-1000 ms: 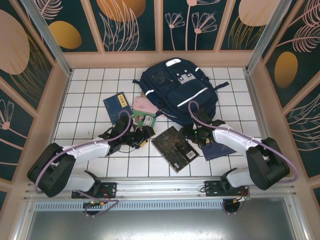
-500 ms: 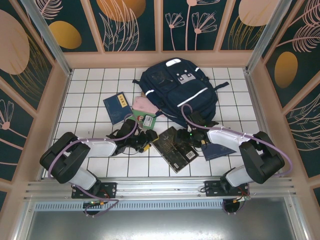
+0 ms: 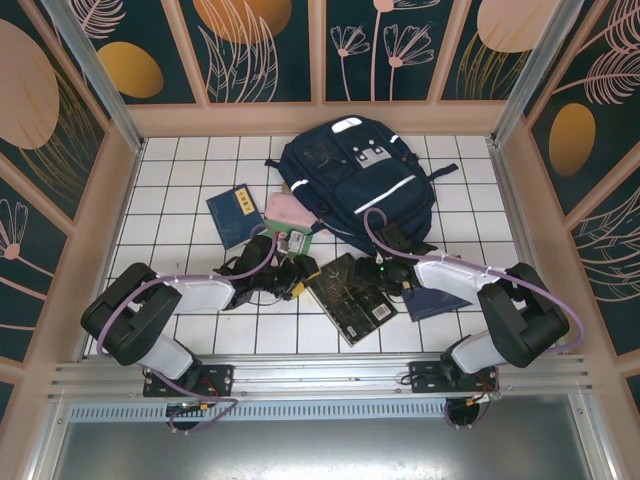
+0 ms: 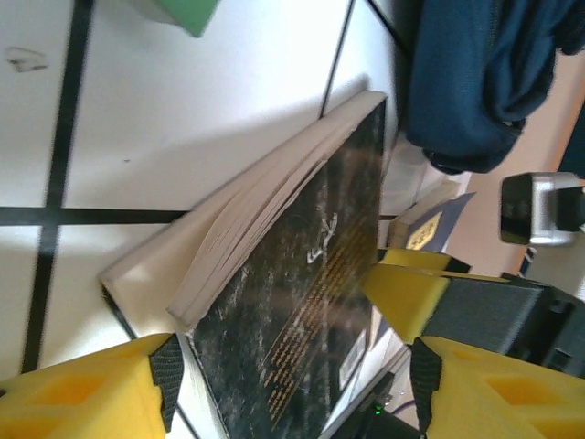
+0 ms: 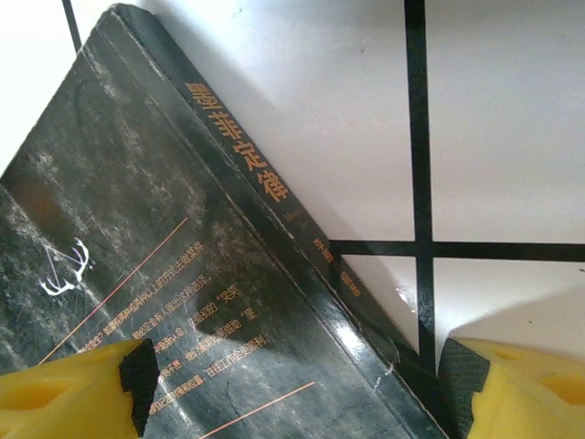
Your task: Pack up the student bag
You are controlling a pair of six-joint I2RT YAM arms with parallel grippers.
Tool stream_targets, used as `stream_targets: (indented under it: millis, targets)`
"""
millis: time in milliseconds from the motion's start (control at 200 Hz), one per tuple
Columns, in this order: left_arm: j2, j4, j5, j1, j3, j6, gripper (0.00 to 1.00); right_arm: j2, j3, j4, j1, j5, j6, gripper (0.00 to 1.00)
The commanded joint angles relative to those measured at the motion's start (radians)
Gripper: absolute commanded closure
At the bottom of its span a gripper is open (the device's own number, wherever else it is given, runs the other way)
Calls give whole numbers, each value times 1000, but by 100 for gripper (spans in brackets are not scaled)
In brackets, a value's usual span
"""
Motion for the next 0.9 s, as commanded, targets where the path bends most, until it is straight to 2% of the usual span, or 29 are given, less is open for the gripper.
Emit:
stream_targets:
  millis: [0, 170, 505, 651, 896]
  targets:
    - [-47, 91, 31, -6, 22, -16, 34, 66, -52, 121, 31, -113, 29, 17]
    - [-16, 162, 64, -6, 12, -23, 39, 72, -59, 134, 31, -117, 37, 17]
    - [126, 187, 109, -9, 37, 13, 42, 72, -53, 136, 30, -124, 41, 18]
    - [114, 65, 76, -14, 85, 103, 46, 73, -57, 139, 30, -118, 43, 18]
    - [96, -115, 23, -14, 139, 218, 64, 77, -53, 141, 30, -115, 44, 18]
